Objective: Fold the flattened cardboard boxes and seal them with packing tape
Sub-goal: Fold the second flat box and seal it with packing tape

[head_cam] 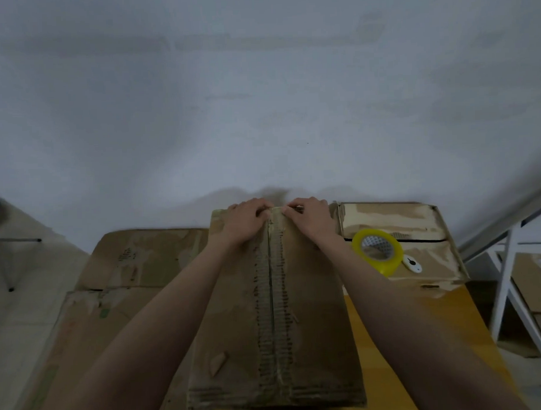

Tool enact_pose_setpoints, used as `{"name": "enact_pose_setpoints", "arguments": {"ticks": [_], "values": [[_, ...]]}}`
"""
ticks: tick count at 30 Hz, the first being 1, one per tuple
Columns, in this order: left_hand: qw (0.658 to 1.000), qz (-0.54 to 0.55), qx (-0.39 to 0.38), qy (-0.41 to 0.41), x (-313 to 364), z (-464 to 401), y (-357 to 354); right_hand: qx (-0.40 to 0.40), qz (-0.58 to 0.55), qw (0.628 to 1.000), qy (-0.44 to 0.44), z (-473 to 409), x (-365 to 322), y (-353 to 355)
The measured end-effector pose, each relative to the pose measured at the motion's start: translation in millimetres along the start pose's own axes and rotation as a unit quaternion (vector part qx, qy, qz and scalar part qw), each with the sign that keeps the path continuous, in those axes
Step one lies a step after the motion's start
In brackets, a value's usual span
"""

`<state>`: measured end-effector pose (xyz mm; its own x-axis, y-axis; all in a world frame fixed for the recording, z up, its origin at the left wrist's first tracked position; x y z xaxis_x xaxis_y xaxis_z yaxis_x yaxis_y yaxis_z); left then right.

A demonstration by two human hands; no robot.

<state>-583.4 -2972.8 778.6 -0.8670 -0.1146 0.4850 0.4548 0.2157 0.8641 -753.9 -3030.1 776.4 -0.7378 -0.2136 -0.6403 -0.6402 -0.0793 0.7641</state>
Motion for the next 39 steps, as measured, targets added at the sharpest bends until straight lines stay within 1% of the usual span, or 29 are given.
{"name": "enact_pose_setpoints", "arguments": {"ticks": [2,4,7,10,12,15,17,19,22,25,27,28,31,34,36,37,39], "values": [[0.998,0.048,0.018,0.028,0.0,-0.7,2.6,0.023,0.009,0.999,-0.024,1.3,-6.7,0.0],[0.994,0.086,0.038,0.058,-1.9,1.7,4.4,0.028,0.029,0.999,-0.035,1.8,-16.2,-2.9],[0.986,0.096,0.079,0.115,-2.7,2.2,4.1,0.024,0.051,0.997,-0.052,3.5,-24.5,-7.5],[0.976,0.104,0.092,0.169,-0.4,-3.8,2.9,0.023,0.05,0.997,-0.057,1.5,-24.0,-9.3],[0.975,0.109,0.087,0.173,1.2,-7.0,2.3,0.027,0.032,0.997,-0.064,-1.2,-21.5,-8.1],[0.982,0.115,0.066,0.137,-2.8,-3.3,7.6,0.013,-0.033,0.998,-0.061,-5.6,-13.9,-5.0],[0.986,0.095,0.065,0.122,-17.3,4.3,18.9,0.006,-0.083,0.995,-0.053,-5.5,-5.6,2.2],[0.985,0.069,0.079,0.135,-42.3,17.7,31.7,0.019,-0.11,0.992,-0.066,-2.3,10.7,13.2],[0.978,0.085,0.108,0.157,-74.9,43.1,38.4,0.043,-0.107,0.989,-0.095,5.9,32.3,21.0],[0.974,0.108,0.087,0.178,-77.8,58.8,27.4,0.065,-0.098,0.987,-0.107,9.3,31.4,15.3],[0.972,0.125,0.07,0.189,-70.2,62.9,23.8,0.061,-0.091,0.986,-0.126,12.0,29.7,12.0],[0.973,0.126,0.07,0.178,-67.1,64.2,22.6,0.055,-0.089,0.985,-0.134,14.0,30.6,11.0],[0.981,0.095,0.084,0.148,-63.8,66.2,21.2,0.048,-0.091,0.984,-0.144,20.4,33.2,10.3],[0.986,0.048,0.049,0.15,-64.6,63.5,26.0,0.024,-0.086,0.987,-0.132,18.4,32.1,14.8],[0.988,-0.038,0.004,0.146,-66.1,57.4,32.6,-0.014,-0.081,0.99,-0.115,18.6,36.7,21.4],[0.985,-0.09,-0.012,0.147,-65.4,54.6,36.6,-0.018,-0.078,0.991,-0.107,20.7,41.9,25.5],[0.978,-0.162,-0.013,0.133,-56.2,52.3,40.4,0.028,-0.067,0.993,-0.093,29.3,61.2,37.9]]}}
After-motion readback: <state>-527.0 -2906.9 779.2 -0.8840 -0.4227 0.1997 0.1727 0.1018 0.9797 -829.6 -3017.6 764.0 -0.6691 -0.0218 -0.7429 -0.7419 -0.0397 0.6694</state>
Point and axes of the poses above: each hand's wrist, its own z-axis away from the middle knuckle, its own y-axis out of the back of the hand, x = y × z, the point moved 2 cm from there along -z, towards the middle knuckle, and after that the axes turned 14 degrees about x, right-handed, at the moved point
